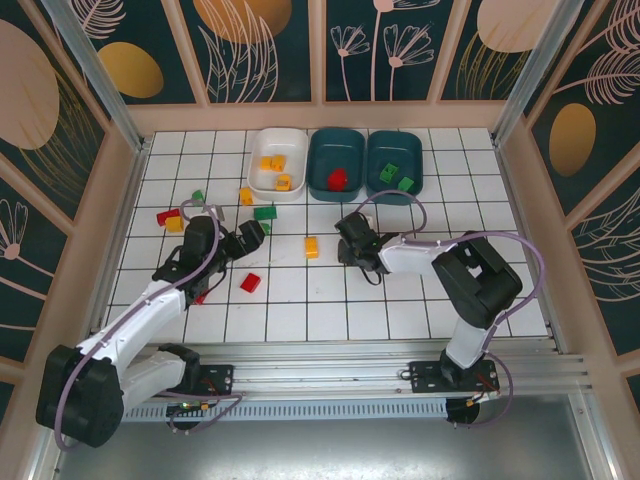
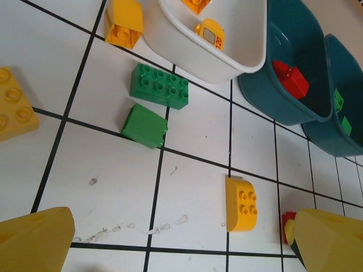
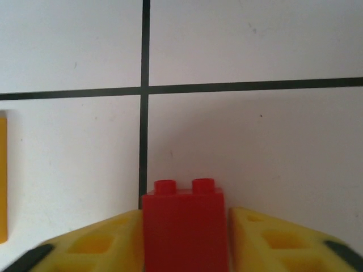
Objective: Sort the legos into containers by color
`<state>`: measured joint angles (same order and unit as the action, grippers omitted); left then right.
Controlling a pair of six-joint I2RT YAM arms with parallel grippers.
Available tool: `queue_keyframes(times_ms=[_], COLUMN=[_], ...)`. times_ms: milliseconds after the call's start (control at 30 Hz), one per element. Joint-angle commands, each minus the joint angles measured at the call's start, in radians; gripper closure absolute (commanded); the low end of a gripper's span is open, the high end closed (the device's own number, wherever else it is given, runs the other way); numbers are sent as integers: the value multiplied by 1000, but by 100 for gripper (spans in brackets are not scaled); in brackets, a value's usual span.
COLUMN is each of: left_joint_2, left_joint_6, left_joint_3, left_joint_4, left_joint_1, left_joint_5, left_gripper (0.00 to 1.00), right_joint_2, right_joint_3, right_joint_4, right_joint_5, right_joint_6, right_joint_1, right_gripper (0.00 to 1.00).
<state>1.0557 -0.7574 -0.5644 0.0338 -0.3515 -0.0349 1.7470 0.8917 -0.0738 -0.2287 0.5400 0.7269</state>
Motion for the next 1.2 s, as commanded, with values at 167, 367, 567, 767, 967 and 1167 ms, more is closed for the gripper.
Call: queue_keyframes(times_ms=[167,367,567,767,967,1167], left_joint_2=[5,0,58,88,140,160], left_joint_6=[4,-7,27,59,85,103], left_joint_3=[-1,63,43,3,-7,-9], left_joint_4=[41,45,155,265,297,314], left_joint_1=[0,0,-52,-135,-164,-165], left_joint_5=[43,-30,-15,76,97,109], left_gripper=[2,5,6,4,3,3], right_joint_2=[-66,13,191,384,476,342], right_joint_3=[106,266,490,766,922,804], right_joint_4=[-6,55,84,-10,-104,-49], right_joint_5=[-84,-49,6,51,52,45], right_joint_6=[-61,-131,-177,-223,-242,-240], right_joint_1=[6,-72,-147,-173,-174,-173], right_gripper=[65,64,63,59,45,42])
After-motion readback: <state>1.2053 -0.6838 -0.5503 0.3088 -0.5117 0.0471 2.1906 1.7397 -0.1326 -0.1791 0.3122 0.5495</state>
